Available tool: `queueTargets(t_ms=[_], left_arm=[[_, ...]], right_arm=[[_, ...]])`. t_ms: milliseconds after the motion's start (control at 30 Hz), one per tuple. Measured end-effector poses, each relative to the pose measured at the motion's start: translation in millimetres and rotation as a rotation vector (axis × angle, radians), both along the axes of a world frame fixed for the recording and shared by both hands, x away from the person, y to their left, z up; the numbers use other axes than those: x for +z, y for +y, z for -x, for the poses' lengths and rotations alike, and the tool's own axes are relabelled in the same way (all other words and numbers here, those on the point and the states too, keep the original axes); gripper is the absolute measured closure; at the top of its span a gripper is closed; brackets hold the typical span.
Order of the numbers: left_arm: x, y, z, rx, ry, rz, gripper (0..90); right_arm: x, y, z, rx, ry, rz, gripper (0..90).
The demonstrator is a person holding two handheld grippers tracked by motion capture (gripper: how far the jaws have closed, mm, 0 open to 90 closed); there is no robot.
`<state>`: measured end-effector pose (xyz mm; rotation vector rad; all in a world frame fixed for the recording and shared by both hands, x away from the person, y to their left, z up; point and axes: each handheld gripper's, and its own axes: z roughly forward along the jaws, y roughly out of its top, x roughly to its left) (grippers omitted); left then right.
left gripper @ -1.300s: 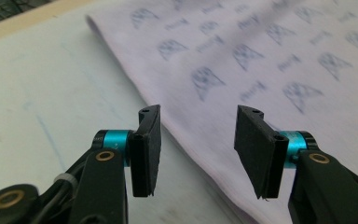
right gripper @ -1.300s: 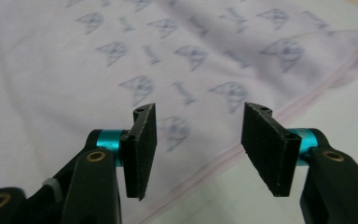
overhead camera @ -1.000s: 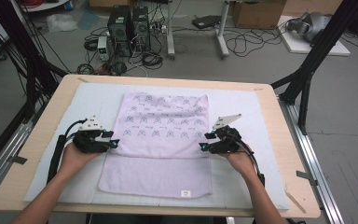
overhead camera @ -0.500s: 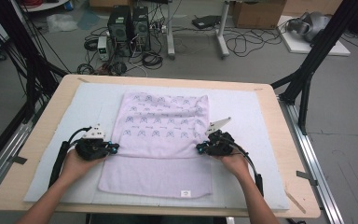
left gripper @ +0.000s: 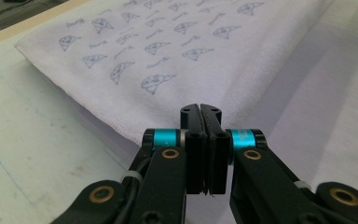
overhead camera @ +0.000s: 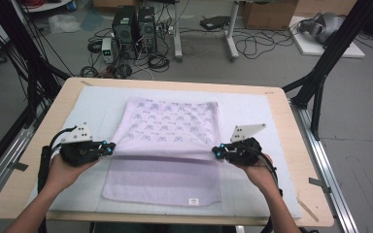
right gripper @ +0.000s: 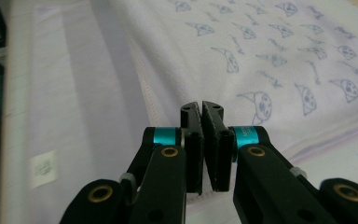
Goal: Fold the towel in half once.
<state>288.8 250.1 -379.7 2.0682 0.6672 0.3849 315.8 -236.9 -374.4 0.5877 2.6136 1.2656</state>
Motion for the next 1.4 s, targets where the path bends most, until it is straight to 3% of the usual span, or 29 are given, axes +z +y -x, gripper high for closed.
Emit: queueTargets(t_ms=[100,133,167,200,333,500,600,667,767,1000,1067,1133,1200,1233,1300,1400], left_arm=[[-10.6,1.1,21.0,-0.026,0.011,-0.009,86.9],[-15.5,1.1,25.4,-0.030,0.016,-0.018,82.3],[-20.7,1.3,28.2,-0.035,0.031,-0.023,74.6],[-25.2,1.8,29.7,-0.036,0.038,-0.034,68.5],[-38.7,1.5,27.8,-0.033,0.054,-0.056,63.2],[-56.8,-6.2,17.2,-0.048,0.093,-0.103,65.3],[-61.7,-9.8,15.3,-0.075,0.108,-0.081,83.3],[-58.5,-10.3,15.3,-0.069,0.103,-0.089,85.2],[-46.9,-3.2,17.6,-0.042,0.079,-0.062,85.9],[-9.8,17.6,37.9,-0.027,0.007,-0.007,86.0],[-7.9,19.6,47.9,-0.043,0.002,-0.007,86.0],[-15.1,19.6,56.7,-0.063,0.021,-0.017,85.9],[-28.2,17.8,61.5,-0.084,0.053,-0.030,83.5],[-35.1,16.0,61.5,-0.084,0.069,-0.041,78.1],[-46.1,11.0,59.0,-0.081,0.101,-0.053,64.0],[-55.4,2.3,55.6,-0.103,0.111,-0.095,62.3]], right_arm=[[-8.5,-2.4,23.0,0.038,0.016,-0.026,86.5],[-13.8,-1.3,28.7,0.049,0.021,-0.017,83.1],[-19.3,-0.3,33.1,0.044,0.023,0.001,72.7],[-25.2,-0.1,34.8,0.034,0.023,0.012,70.5],[-44.0,-1.2,36.2,0.022,0.049,0.006,61.6],[-60.1,6.7,31.6,0.029,0.071,0.048,58.9],[-66.0,14.2,29.2,0.045,0.081,0.094,73.4],[-64.5,15.1,26.1,0.062,0.094,0.085,84.6],[-57.7,15.3,20.5,0.063,0.096,0.052,86.2],[-12.9,9.9,26.0,0.069,0.004,-0.052,86.7],[-4.4,11.5,34.2,0.095,-0.005,-0.052,86.7],[-3.5,13.0,44.3,0.123,0.004,-0.046,86.6],[-13.4,14.3,51.2,0.158,0.044,-0.035,81.6],[-21.4,15.3,52.9,0.154,0.057,-0.010,73.2],[-38.3,15.5,53.4,0.148,0.087,0.013,71.2],[-57.0,16.5,53.9,0.151,0.128,0.023,64.3]])
